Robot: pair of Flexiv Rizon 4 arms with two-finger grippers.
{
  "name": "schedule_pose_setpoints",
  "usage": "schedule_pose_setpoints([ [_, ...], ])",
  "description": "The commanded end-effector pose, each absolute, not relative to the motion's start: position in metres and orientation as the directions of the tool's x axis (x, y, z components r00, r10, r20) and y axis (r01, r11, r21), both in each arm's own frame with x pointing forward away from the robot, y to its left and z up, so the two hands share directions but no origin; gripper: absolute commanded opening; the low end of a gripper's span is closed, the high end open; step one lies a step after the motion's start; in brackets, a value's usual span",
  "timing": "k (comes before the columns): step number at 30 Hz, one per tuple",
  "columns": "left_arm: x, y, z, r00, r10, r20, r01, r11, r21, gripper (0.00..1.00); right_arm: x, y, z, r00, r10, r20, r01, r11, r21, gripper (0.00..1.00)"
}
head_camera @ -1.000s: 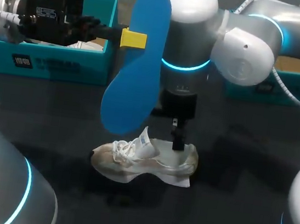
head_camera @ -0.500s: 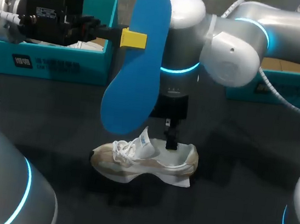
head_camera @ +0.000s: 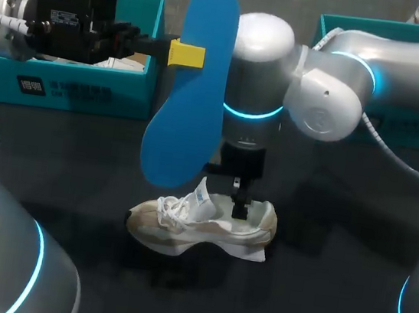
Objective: Take the shoe out of the shoebox, open the shoe tongue, remove and reinsert the insole, then place the shoe into the shoebox
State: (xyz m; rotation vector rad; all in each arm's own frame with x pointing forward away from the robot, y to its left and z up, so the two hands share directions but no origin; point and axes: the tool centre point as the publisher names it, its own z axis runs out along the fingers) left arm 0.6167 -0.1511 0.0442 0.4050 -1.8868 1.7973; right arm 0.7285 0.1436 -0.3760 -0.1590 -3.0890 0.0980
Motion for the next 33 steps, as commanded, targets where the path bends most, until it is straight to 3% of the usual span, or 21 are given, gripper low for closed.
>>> schedule_pose_setpoints([
  [1,0.617,-0.152,0.044,-0.831,0.122,0.543,-0.536,0.087,-0.839,0.00,0.730,0.143,-0.384,-0.993,0.108,0.052,0.105,0.992,-0.063,1.00],
  [5,0.617,-0.152,0.044,-0.831,0.122,0.543,-0.536,0.087,-0.839,0.00,0.731,0.142,-0.387,-0.992,0.115,0.055,0.112,0.992,-0.062,1.00],
  [6,0.617,-0.152,0.044,-0.831,0.122,0.543,-0.536,0.087,-0.839,0.00,0.731,0.142,-0.387,-0.992,0.116,0.056,0.113,0.992,-0.063,0.82],
  [7,0.617,-0.152,0.044,-0.831,0.122,0.543,-0.536,0.087,-0.839,0.00,0.731,0.141,-0.388,-0.991,0.118,0.057,0.115,0.991,-0.062,0.48],
  [8,0.617,-0.152,0.044,-0.831,0.122,0.543,-0.536,0.087,-0.839,0.00,0.731,0.141,-0.388,-0.991,0.121,0.057,0.118,0.991,-0.062,0.38],
  [9,0.617,-0.152,0.044,-0.831,0.122,0.543,-0.536,0.087,-0.839,0.00,0.731,0.141,-0.388,-0.991,0.126,0.055,0.122,0.991,-0.060,0.10],
  [10,0.617,-0.152,0.044,-0.831,0.122,0.543,-0.536,0.087,-0.839,0.00,0.730,0.141,-0.388,-0.990,0.128,0.054,0.124,0.990,-0.060,0.00],
  [33,0.617,-0.152,0.044,-0.831,0.122,0.543,-0.536,0.087,-0.839,0.00,0.715,0.144,-0.374,-0.983,0.156,0.099,0.145,0.984,-0.105,0.00],
])
